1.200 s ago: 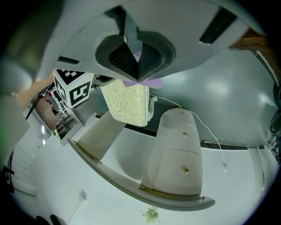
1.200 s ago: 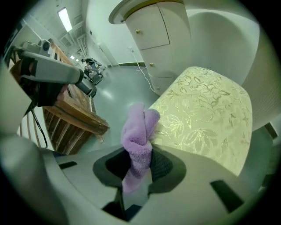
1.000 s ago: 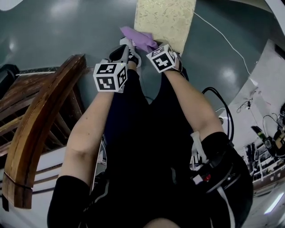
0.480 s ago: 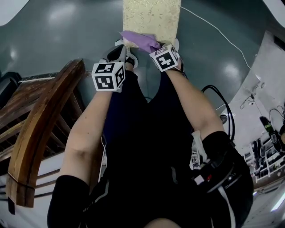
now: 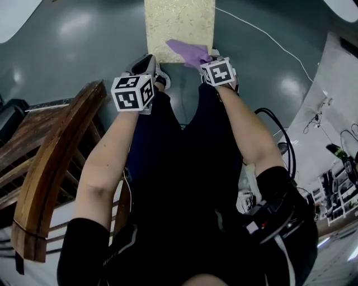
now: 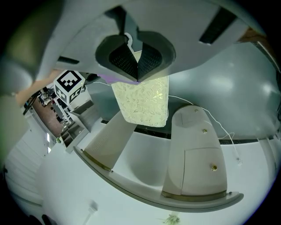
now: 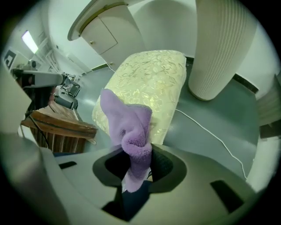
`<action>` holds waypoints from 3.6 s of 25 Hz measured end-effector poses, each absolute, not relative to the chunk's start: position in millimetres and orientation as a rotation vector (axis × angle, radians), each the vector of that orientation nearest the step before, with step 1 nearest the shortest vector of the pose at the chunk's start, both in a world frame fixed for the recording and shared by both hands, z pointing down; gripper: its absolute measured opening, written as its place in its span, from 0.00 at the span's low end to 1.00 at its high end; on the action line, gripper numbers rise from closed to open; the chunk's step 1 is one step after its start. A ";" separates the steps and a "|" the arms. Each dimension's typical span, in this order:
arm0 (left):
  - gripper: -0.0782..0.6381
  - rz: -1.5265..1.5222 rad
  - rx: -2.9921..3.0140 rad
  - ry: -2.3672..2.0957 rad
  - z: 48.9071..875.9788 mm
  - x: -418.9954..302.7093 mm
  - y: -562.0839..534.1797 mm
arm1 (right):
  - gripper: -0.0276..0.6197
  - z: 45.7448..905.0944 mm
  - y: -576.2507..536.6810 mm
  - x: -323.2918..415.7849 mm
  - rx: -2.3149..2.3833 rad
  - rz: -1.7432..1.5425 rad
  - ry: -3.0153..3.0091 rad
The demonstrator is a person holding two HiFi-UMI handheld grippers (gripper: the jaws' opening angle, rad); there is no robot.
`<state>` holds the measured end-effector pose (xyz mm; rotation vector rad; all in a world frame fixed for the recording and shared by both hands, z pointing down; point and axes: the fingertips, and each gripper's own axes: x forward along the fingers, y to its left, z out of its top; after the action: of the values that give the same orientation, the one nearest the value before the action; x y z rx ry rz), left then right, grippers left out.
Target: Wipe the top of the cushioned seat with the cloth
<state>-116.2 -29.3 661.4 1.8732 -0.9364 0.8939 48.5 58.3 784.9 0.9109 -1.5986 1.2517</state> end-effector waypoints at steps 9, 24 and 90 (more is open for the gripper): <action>0.11 0.893 1.897 -0.898 659.6 -111.4 -24.0 | 0.20 776.4 63.5 94.0 0.961 1.261 -1.519; 0.11 0.803 1.985 -0.868 606.4 -185.9 -39.8 | 0.20 692.8 8.4 -87.0 0.743 1.136 -1.853; 0.11 0.917 1.837 -0.935 599.2 -166.3 -85.7 | 0.20 703.2 -46.9 -110.1 0.785 1.286 -1.937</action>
<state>-166.3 -85.7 599.2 1.8369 -0.9347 0.9172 -110.1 -46.9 703.2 0.7853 -1.9368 1.2860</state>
